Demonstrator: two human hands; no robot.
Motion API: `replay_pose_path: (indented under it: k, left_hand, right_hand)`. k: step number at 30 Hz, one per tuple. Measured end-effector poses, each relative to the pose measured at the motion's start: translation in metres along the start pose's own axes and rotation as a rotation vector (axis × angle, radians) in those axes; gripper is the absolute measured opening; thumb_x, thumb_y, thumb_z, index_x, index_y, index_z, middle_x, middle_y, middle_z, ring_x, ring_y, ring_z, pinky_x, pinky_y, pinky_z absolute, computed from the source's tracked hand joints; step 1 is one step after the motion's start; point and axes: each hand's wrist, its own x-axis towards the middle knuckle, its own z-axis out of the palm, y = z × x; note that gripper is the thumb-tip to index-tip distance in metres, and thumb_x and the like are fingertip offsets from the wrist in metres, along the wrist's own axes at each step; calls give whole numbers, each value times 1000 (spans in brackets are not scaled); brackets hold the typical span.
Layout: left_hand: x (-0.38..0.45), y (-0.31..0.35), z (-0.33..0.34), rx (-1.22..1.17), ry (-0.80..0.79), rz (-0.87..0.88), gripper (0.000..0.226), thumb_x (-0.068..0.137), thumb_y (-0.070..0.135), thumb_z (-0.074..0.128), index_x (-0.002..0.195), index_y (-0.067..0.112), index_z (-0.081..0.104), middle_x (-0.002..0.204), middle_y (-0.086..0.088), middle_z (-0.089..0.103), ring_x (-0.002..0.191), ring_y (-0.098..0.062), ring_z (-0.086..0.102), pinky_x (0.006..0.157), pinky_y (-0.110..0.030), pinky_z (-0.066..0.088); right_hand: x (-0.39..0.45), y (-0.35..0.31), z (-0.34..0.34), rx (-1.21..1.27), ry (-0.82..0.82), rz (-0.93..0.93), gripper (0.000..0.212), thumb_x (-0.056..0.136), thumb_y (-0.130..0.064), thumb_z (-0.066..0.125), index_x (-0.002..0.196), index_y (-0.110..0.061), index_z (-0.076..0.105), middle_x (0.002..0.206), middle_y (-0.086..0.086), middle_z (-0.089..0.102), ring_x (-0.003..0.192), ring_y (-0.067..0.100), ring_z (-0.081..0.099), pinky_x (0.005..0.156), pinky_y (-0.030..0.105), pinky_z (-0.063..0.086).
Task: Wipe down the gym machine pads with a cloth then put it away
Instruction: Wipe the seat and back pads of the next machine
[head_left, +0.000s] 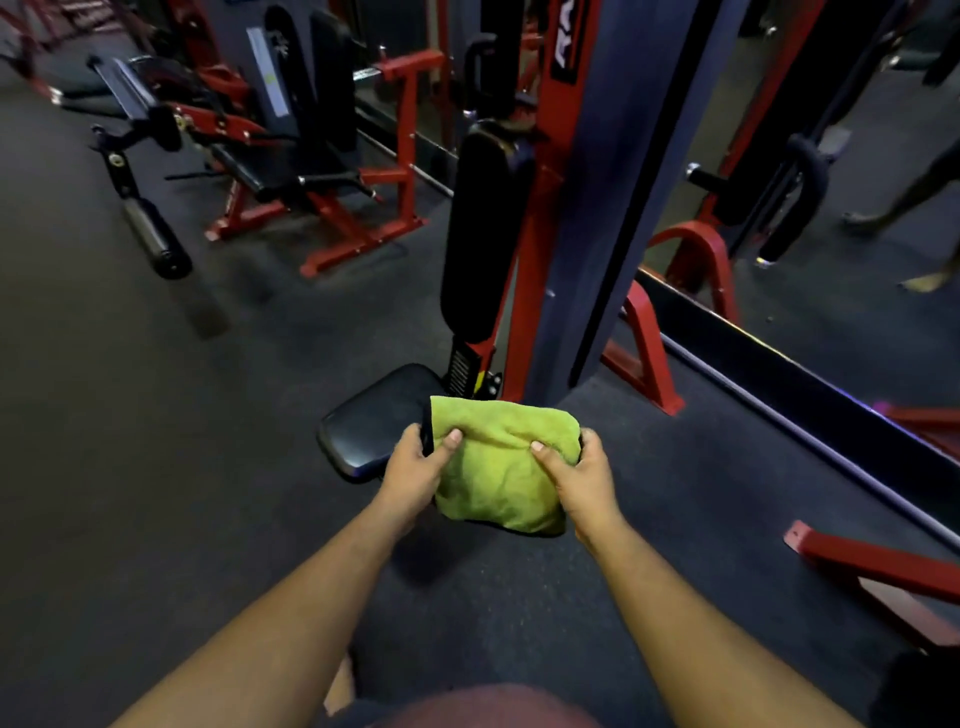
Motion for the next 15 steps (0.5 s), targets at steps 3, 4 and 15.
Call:
replay_pose_path:
  k: [3, 4, 15]
  left_hand:
    - [32, -15, -37, 26, -24, -21, 33, 92, 43, 72, 105, 18, 56, 110, 0, 68, 101, -14, 67, 80, -30, 56]
    - [42, -18, -49, 34, -43, -28, 33, 92, 41, 73, 105, 17, 55, 109, 0, 67, 100, -13, 67, 80, -30, 57]
    - [173, -55, -169, 344, -379, -120, 40, 90, 32, 77, 118, 17, 53, 107, 9, 67, 102, -12, 65, 79, -22, 52]
  right_hand:
    - [13, -1, 54, -78, 48, -10, 48, 82, -24, 86, 116, -17, 53, 107, -4, 66, 98, 14, 64, 78, 18, 50]
    - [13, -1, 70, -94, 75, -3, 49, 83, -21, 85, 119, -16, 52, 107, -4, 64, 97, 13, 62, 74, 13, 46]
    - [27, 41, 238, -204, 316, 287, 71, 75, -19, 90, 125, -20, 40, 127, 12, 55, 115, 29, 57, 101, 43, 49]
